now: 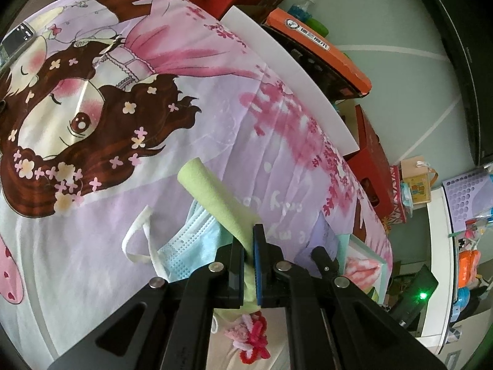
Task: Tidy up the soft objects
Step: 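Grasp the purple packet with the right tool and lift it, then carry the packet and green cloth into the tray and open both tools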
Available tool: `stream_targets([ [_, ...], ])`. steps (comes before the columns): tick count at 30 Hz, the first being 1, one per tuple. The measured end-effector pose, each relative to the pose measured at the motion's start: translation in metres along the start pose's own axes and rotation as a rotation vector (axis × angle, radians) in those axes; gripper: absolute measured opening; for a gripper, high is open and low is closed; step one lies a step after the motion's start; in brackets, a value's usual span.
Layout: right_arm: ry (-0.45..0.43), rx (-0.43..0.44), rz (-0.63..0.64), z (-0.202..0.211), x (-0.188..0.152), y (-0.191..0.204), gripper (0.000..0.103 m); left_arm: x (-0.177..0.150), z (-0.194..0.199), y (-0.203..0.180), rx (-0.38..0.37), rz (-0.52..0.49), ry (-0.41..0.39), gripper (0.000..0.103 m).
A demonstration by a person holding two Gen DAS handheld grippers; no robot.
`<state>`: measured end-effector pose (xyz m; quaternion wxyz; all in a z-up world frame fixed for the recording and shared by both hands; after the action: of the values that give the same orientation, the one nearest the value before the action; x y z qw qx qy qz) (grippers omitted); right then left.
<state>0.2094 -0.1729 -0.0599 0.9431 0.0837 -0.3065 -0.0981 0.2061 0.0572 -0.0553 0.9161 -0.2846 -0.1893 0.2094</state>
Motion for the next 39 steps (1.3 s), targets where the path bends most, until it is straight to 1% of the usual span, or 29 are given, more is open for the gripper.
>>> stream_targets([
  [6,-0.002,0.021,-0.007,0.001,-0.001,-0.001,0.035,-0.001,-0.001,-0.001,0.0,-0.007,0.002,0.005],
  [11,-0.007,0.053,-0.032,0.008,0.002,-0.004,0.035,0.0,0.002,-0.008,-0.017,-0.028,-0.014,0.005],
  [15,-0.034,0.069,-0.023,0.022,0.007,-0.002,0.035,0.001,0.006,-0.012,-0.038,-0.043,-0.028,0.005],
  [18,-0.06,0.055,0.0,0.031,0.01,0.0,0.035,0.002,0.008,-0.014,-0.052,-0.048,-0.032,0.005],
  [26,-0.121,0.08,-0.01,0.062,0.018,-0.004,0.035,0.002,0.017,-0.027,-0.137,-0.07,-0.067,0.004],
  [28,-0.134,0.081,-0.016,0.069,0.019,-0.006,0.035,0.002,0.021,-0.032,-0.175,-0.084,-0.078,0.004],
  [31,-0.154,0.082,-0.028,0.079,0.02,-0.011,0.035,0.001,0.028,-0.042,-0.255,-0.099,-0.082,0.004],
  [35,-0.187,0.082,-0.045,0.095,0.021,-0.021,0.035,-0.001,0.044,-0.062,-0.318,-0.156,-0.129,0.004],
  [39,-0.229,0.075,-0.052,0.115,0.024,-0.03,0.035,-0.004,0.058,-0.075,-0.377,-0.189,-0.162,0.004],
])
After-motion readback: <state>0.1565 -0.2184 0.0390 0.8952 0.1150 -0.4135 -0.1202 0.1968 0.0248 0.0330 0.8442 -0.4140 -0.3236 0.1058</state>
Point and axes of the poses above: each gripper's, at about its wrist camera, not at the fingertips, and z roughly against the way its jaws point, y to its left, x to its top, the point moved 3 cm from there along -z, roughly the way its jaws point
